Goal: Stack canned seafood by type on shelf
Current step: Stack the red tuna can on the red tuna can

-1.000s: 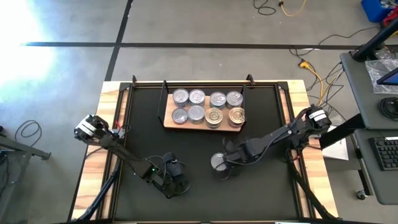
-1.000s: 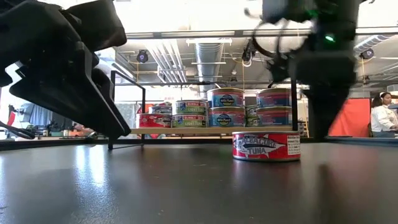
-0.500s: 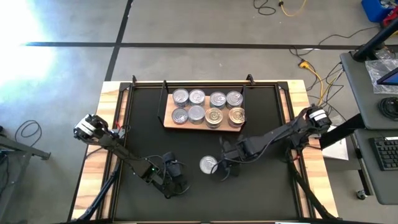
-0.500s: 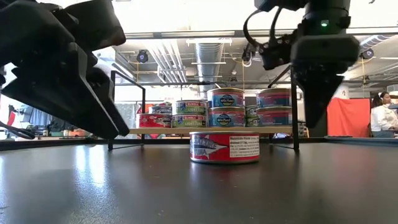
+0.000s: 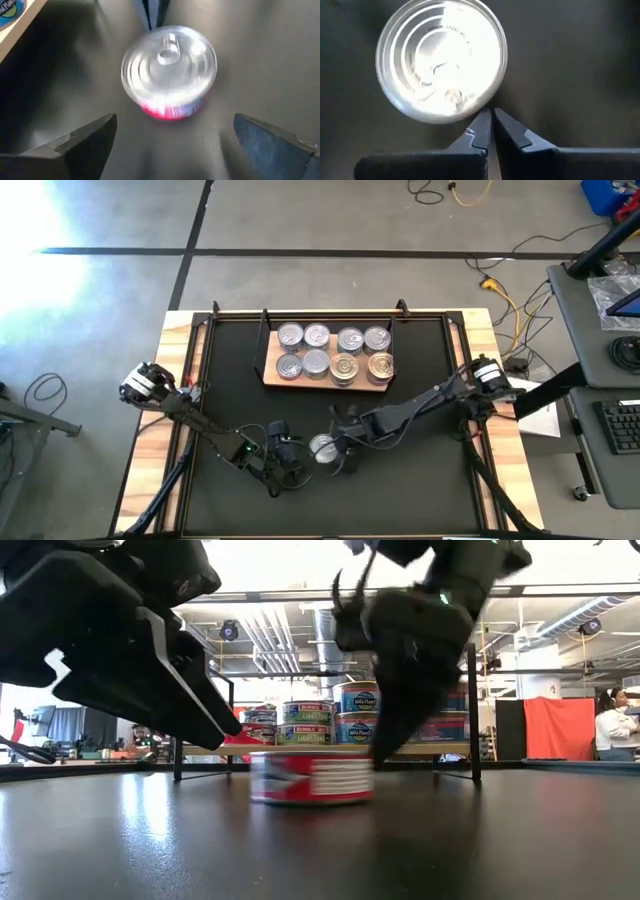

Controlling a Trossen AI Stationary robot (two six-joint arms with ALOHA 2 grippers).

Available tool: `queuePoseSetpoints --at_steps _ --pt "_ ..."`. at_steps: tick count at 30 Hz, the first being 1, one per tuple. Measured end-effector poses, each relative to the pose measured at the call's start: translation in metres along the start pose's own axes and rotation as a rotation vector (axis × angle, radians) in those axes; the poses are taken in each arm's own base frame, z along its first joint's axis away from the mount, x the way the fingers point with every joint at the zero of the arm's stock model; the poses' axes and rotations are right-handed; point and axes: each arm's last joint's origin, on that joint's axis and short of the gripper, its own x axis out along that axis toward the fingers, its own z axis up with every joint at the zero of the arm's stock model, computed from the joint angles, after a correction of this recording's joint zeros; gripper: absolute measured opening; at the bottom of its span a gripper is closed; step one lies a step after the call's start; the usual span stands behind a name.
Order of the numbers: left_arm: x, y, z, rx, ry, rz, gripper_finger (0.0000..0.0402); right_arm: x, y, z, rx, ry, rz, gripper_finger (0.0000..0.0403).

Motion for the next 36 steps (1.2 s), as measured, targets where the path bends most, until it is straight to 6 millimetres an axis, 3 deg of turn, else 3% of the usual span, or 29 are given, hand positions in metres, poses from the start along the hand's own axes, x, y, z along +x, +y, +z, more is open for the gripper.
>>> queuePoseSetpoints --at_steps 5,12,20,25,32,36 --pt "0.000 -0.002 0.000 -0.012 0.011 -0.037 0.0385 -0.017 0.001 0.010 -0.162 0.013 -0.130 0.0013" --pt "-0.003 -0.005 0.001 -0.045 0.073 -0.086 0.0385 -0.027 0.003 -0.015 -0.353 0.150 -0.160 0.0013" --pt "-0.009 -0.023 0.028 -0.096 0.061 -0.108 0.0385 -0.026 0.020 -0.035 -0.391 0.179 -0.113 0.0013" --pt "-0.006 -0.028 0.021 -0.238 0.160 -0.143 0.0390 -0.033 0.031 -0.039 -0.376 0.144 -0.093 0.0015" --pt "-0.019 -0.031 0.026 -0.405 0.282 -0.079 0.0397 -0.037 0.042 -0.047 -0.397 0.112 -0.117 0.0077" --pt "-0.040 -0.042 0.041 -0.443 0.183 0.039 0.0396 -0.038 0.044 -0.051 -0.417 0.114 -0.116 0.0127"
